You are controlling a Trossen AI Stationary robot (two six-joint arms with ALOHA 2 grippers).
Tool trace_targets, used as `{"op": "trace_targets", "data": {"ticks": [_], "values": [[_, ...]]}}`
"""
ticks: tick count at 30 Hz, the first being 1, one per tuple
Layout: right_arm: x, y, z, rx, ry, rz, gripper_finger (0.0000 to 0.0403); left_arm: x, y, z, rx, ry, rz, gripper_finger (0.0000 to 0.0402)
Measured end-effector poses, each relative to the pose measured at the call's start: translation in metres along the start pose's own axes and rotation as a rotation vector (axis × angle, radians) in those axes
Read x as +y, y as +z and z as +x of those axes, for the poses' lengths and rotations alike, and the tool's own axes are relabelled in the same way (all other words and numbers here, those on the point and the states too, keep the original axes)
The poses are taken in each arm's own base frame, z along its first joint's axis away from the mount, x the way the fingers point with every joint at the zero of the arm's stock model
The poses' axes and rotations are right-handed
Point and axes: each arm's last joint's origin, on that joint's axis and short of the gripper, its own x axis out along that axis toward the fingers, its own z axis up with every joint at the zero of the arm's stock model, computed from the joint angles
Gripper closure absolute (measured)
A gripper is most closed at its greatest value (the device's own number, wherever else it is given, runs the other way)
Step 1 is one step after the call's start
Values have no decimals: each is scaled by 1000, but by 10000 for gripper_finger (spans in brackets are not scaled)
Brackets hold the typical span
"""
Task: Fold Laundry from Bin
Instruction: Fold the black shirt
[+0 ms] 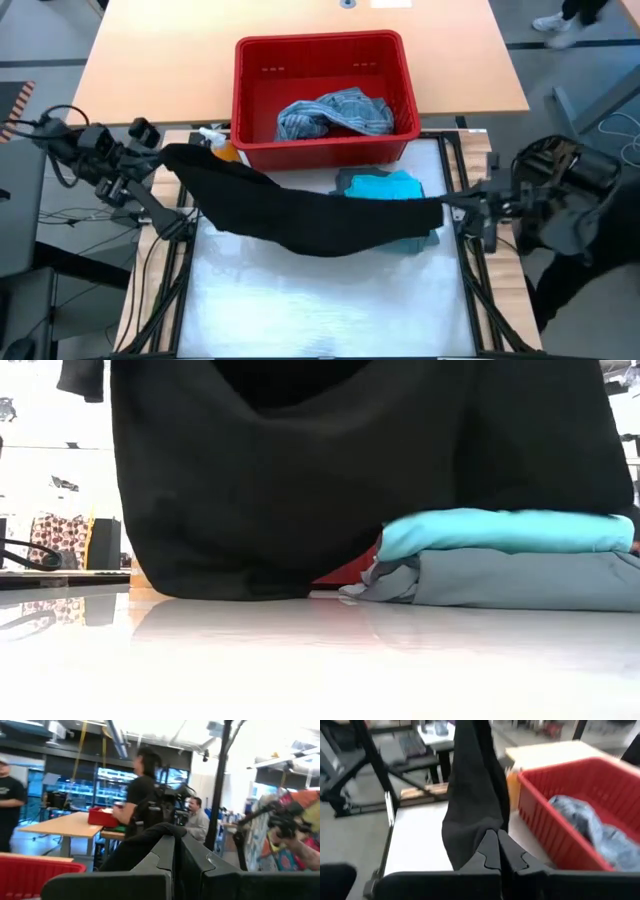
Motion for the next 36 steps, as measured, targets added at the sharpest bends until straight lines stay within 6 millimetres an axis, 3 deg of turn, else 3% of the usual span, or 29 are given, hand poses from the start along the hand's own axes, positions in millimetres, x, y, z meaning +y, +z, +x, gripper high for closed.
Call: {"op": "trace_targets", "data": {"ticks": [4,8,13,16,20,24,28,31,36], "values": [[-13,3,-11,-110,-35,25,393,1,1,-1,9,-7,0,401],[1,1,-4,-92,-40,41,393,-18,-31,18,115,-2,53,401],[50,-12,31,33,-87,-12,393,-55,-79,55,178,-21,111,401],[81,-23,60,83,-144,-70,393,-78,-105,87,154,22,208,401],[89,-22,101,128,-251,-163,393,-95,-129,140,147,88,409,401],[87,-14,141,170,-268,-183,393,-88,-104,186,152,102,462,401],[65,17,137,84,-218,-163,393,-70,-75,212,311,134,541,401],[44,31,127,36,-222,-158,393,-54,-32,209,296,226,558,401],[-2,45,86,-48,-273,-77,393,-35,16,176,305,420,550,401]]}}
